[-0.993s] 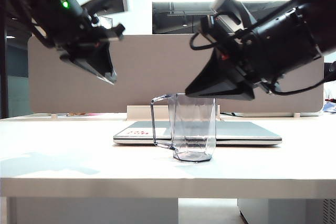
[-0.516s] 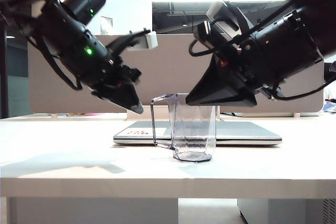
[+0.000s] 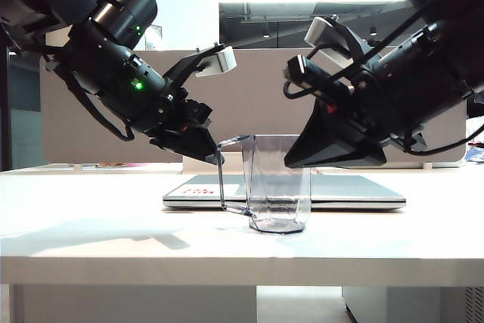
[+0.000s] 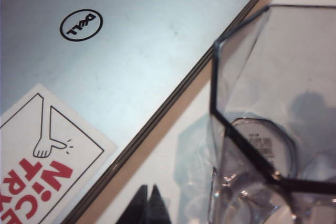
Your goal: Pick up the water cup and place it on the side of the laptop close to you.
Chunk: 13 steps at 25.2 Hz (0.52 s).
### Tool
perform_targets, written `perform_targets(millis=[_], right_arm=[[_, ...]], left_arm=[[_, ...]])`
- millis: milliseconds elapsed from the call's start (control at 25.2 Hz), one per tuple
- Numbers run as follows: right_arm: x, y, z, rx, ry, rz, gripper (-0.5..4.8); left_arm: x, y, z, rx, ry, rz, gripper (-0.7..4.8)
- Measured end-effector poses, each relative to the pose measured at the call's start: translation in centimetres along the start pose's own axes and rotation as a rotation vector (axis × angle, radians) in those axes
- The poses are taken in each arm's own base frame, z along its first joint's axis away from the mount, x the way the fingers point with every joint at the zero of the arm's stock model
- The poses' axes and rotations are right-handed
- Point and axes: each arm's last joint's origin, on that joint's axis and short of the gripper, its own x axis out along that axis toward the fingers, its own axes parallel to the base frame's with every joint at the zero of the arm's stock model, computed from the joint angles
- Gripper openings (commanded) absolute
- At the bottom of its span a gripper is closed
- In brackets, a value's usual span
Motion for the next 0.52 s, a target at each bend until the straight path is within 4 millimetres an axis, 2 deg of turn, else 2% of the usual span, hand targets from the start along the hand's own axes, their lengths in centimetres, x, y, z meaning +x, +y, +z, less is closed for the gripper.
perform_targets(millis=[516], right_arm=[[0.91,-0.37,-0.40,0.005,0.028,-0.046,-0.02]], left_arm=[[-0.06,-0.55,-0.90,-0.037,0.073,-0.095,-0.06]])
